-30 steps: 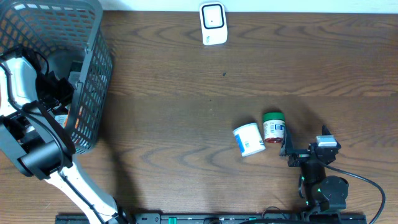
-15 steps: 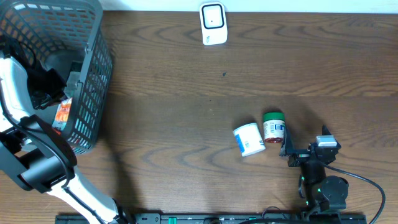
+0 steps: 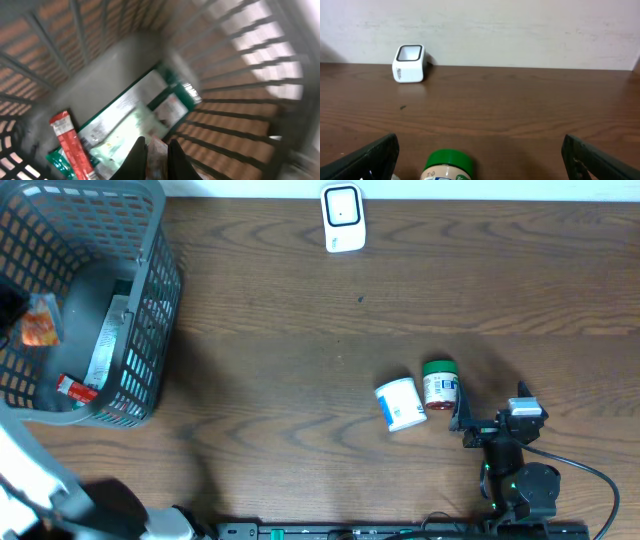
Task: Scan the item barcode
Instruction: 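Carry the orange packet with the left gripper and drop it on the table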
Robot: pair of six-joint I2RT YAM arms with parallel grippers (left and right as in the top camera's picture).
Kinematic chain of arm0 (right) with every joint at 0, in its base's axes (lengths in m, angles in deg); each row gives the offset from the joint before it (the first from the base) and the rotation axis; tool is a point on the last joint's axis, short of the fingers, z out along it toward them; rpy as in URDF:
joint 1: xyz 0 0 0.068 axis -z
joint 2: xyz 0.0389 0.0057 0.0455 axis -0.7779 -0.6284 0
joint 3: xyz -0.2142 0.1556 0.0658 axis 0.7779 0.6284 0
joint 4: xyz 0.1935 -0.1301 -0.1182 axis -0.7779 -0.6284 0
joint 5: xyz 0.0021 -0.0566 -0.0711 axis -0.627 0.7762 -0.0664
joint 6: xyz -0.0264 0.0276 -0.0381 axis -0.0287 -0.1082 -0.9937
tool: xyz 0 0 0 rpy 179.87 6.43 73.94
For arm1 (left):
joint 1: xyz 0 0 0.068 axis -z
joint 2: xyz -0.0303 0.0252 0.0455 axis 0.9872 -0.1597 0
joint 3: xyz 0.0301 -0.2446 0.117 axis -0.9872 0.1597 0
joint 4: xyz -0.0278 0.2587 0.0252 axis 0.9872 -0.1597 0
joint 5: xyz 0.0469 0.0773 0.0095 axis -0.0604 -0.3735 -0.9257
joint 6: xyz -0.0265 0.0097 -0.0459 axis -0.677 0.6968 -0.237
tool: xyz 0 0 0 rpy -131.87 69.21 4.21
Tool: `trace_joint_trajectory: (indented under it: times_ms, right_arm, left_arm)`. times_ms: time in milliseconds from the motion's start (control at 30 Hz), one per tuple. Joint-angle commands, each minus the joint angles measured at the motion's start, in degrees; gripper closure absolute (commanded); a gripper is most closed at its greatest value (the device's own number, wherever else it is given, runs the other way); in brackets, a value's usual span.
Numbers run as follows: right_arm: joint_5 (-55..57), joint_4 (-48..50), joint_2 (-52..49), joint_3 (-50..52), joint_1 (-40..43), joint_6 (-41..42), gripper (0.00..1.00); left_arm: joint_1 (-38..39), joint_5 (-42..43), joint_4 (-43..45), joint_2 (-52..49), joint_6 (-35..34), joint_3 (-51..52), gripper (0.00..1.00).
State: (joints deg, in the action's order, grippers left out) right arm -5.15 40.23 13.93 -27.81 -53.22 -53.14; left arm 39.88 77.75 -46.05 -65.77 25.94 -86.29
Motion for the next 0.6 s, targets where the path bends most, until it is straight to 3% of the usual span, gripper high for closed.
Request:
trace_joint_trajectory:
  times_ms: [0, 233, 400, 567]
  right_arm:
    - [0.5, 0.0, 0.1, 0.2, -0.3, -0.9, 0.01]
    - [0.5, 0.0, 0.1, 0.2, -0.3, -0.9, 0.01]
    - [0.5, 0.0, 0.1, 0.2, -0.3, -0.9, 0.01]
    - [0.5, 0.0, 0.1, 0.2, -0.3, -0.9, 0.01]
  left_arm:
    - [0.1, 6.1, 0.3, 8.4, -1.1, -1.5, 0.93]
    - [5.2, 21.1, -7.7, 15.9, 0.9, -1.4, 0.93]
    - [19.9, 19.7, -17.0, 16.3, 8.0, -0.7, 0.93]
    - [39.3, 9.2, -16.7, 15.3, 7.2, 7.3, 0.93]
